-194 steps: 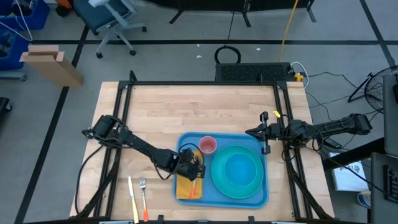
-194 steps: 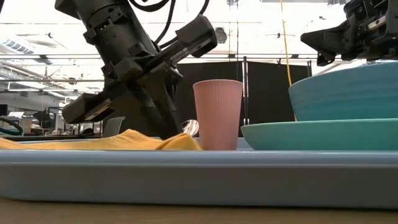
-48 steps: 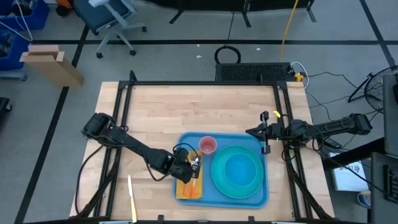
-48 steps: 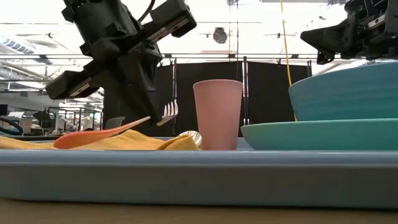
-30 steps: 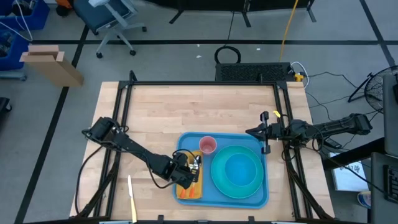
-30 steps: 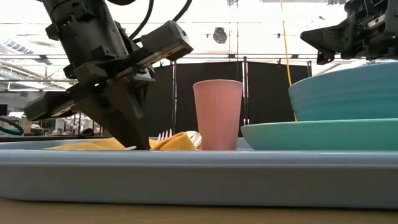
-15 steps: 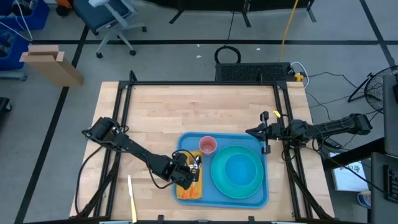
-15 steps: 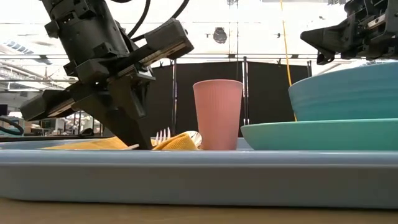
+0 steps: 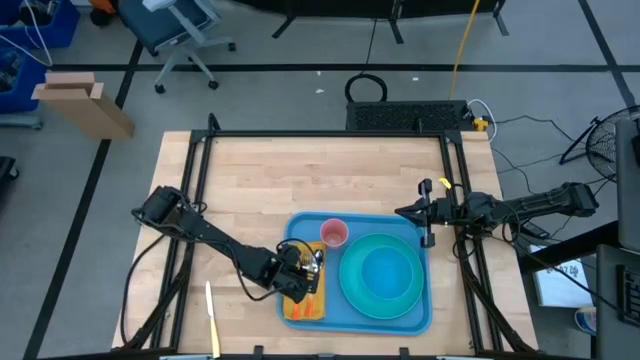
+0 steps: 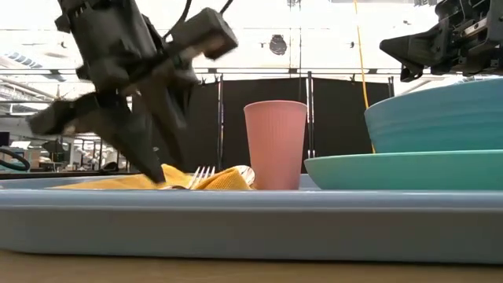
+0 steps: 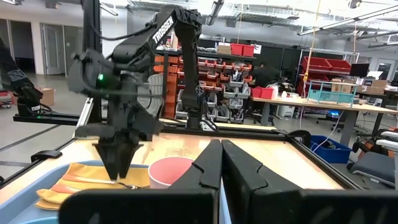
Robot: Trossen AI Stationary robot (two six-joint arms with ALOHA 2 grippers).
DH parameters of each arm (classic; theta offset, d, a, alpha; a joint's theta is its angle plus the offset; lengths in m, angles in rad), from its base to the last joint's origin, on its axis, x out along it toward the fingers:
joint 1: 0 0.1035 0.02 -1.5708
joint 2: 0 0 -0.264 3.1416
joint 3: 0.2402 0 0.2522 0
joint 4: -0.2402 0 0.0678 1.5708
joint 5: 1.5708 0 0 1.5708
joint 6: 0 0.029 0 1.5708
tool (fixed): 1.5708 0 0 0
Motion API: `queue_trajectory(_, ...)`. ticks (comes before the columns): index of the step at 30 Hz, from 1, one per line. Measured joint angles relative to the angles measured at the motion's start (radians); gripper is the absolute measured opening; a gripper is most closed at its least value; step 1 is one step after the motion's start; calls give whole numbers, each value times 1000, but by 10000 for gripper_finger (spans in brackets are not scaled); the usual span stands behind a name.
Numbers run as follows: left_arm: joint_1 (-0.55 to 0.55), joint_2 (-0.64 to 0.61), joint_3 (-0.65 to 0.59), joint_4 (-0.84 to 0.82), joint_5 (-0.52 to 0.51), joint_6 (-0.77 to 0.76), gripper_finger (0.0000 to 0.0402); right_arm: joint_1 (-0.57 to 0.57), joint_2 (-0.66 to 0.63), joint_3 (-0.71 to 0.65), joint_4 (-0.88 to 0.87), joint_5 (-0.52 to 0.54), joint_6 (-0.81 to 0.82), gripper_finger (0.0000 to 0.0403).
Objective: Set up tray
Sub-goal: Put the yellow knife on the yellow napkin to the left of the orange fork
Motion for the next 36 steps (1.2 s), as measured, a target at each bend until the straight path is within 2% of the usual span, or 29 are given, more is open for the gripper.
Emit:
queue_trajectory(3,-7,-57,0,-36,1,39,145,0,0,0,0,0,0,0)
queue_trajectory(7,-50,-171,0,-169,2,34,144,0,0,0,1,0,6,0)
queue_trajectory(10,-130,-242,0,-290,18,-63,130,0,0,0,2,0,8,0)
queue_trajectory(14,-292,-279,0,-430,64,-321,108,0,0,0,1,0,8,0)
queue_trajectory(17,-420,-264,0,-453,81,-553,96,0,0,0,1,0,12,0)
queue_trajectory(19,-481,-241,0,-433,92,-649,94,0,0,0,1,0,12,0)
queue_trajectory(23,-518,-174,0,-391,101,-675,93,0,0,0,3,0,11,0)
queue_trajectory(30,-509,-100,0,-400,338,-681,93,0,0,0,8,0,11,0)
queue_trajectory(36,-513,-82,0,-403,387,-676,93,0,0,0,9,0,11,0)
